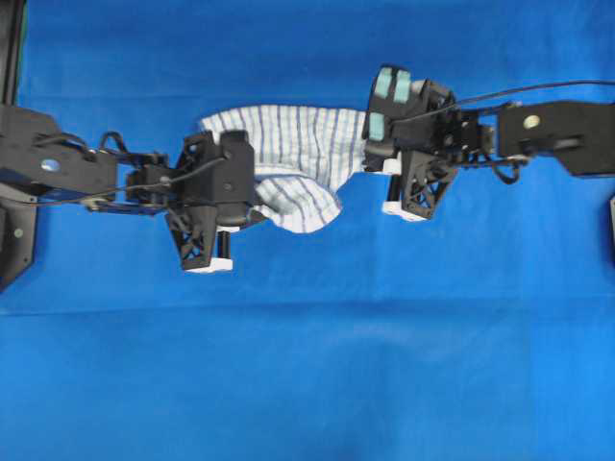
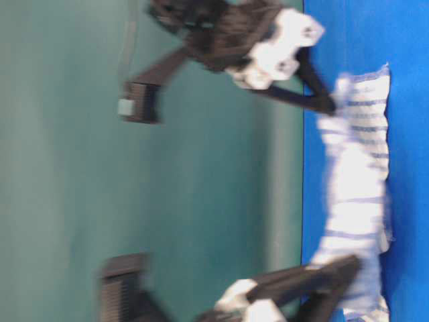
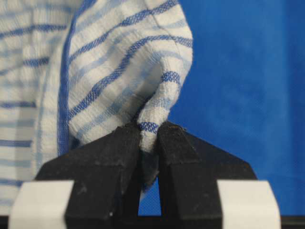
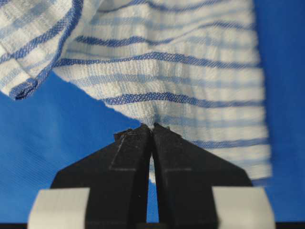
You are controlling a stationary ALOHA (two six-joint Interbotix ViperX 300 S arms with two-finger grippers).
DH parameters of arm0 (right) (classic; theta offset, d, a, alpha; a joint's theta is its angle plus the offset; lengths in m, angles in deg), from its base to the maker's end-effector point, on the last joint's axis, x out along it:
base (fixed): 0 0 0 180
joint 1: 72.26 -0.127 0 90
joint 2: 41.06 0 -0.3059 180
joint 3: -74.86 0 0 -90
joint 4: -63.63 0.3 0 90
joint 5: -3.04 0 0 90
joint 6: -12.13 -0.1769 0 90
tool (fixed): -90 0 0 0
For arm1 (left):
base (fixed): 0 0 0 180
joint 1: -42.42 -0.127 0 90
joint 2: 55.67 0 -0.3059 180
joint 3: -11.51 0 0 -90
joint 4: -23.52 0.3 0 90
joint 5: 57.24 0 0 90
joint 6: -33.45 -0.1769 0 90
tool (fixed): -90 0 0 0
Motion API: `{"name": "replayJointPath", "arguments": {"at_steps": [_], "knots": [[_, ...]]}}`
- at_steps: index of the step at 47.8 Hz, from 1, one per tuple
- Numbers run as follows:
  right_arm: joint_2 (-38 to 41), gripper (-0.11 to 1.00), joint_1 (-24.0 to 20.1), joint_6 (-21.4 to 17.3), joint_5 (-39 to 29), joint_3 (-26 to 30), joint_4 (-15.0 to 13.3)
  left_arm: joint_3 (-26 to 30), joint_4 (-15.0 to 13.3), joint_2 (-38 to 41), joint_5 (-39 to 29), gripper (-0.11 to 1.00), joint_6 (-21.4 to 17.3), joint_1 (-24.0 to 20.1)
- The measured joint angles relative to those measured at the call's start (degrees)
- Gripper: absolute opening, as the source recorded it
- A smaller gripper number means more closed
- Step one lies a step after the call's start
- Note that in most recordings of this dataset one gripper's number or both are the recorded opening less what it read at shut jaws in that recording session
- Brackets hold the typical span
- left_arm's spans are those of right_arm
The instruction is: Lift the towel with both arms.
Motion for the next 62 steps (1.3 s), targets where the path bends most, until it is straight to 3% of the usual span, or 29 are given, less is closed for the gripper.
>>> {"name": "replayJointPath", "arguments": {"at_steps": [14, 25, 49, 62], "knots": [[-11.07, 0.01, -0.70, -0.09, -10.46, 5.80, 0.00, 2.37, 0.00, -15.29, -5.63, 0.03, 0.09, -0.09], [-15.21, 0.01, -1.05, 0.62, -18.28, 13.97, 0.00, 8.35, 0.00, -23.20, -14.15, 0.03, -0.35, -1.93], [-17.14, 0.01, -3.25, 6.15, -31.03, 35.07, -0.18, 26.54, 0.00, -28.21, -30.41, 0.03, -0.97, -6.24], [-17.23, 0.01, -4.31, 7.21, -33.84, 41.66, -0.18, 34.45, 0.00, -28.30, -35.86, 0.03, -1.05, -6.24]]}}
